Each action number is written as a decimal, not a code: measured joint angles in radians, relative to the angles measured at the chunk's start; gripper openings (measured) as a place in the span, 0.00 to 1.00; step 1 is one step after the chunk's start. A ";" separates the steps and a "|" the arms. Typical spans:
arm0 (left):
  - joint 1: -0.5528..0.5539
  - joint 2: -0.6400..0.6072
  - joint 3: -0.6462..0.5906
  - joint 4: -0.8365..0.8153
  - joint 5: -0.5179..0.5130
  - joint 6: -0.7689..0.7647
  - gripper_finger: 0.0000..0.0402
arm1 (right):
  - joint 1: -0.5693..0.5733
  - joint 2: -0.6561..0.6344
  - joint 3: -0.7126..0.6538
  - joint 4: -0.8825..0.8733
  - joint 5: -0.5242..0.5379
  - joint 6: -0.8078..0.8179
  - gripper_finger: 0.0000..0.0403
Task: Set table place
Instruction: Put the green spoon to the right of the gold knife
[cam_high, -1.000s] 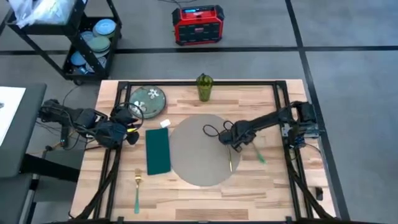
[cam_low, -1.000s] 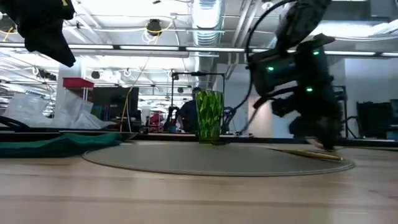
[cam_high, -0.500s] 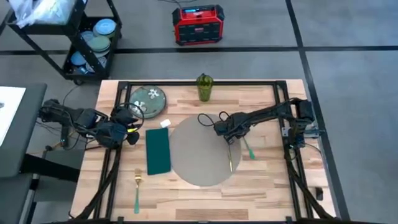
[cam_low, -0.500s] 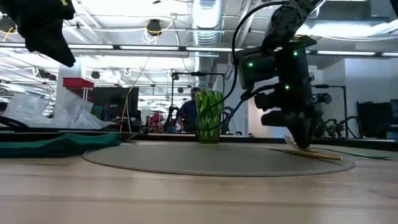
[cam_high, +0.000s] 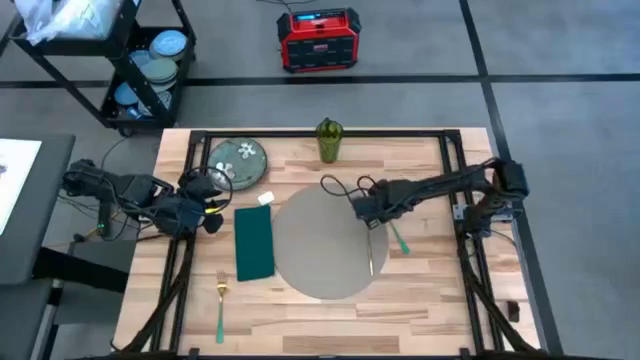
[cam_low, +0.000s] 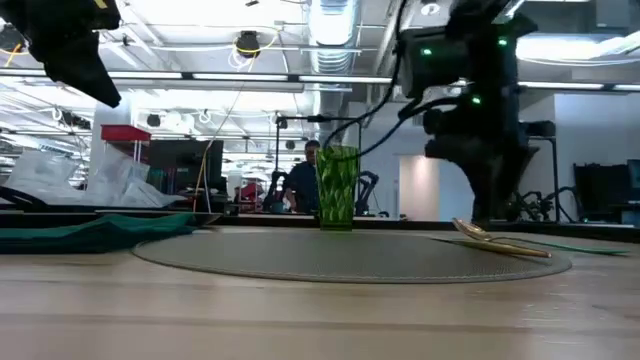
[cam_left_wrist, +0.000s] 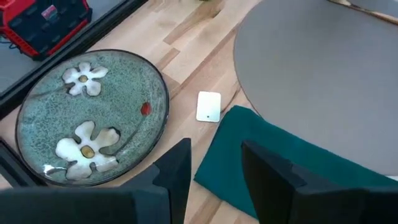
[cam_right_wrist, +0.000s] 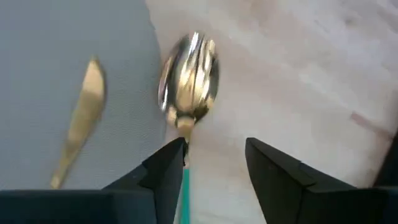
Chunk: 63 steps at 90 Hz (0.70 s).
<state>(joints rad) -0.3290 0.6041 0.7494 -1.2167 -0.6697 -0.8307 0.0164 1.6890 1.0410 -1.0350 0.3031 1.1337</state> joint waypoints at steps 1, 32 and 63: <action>0.000 0.000 0.000 0.000 0.000 0.000 0.31 | 0.004 0.000 -0.005 0.004 -0.005 0.004 0.39; 0.000 0.000 0.000 0.000 -0.002 -0.002 0.31 | 0.059 0.002 -0.111 0.157 -0.044 0.069 0.33; 0.000 0.000 0.000 0.000 -0.017 -0.030 0.31 | 0.028 -0.005 -0.205 0.269 -0.099 0.039 0.33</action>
<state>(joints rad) -0.3290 0.6041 0.7494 -1.2167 -0.6865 -0.8604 0.0449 1.6842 0.8362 -0.7664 0.2036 1.1726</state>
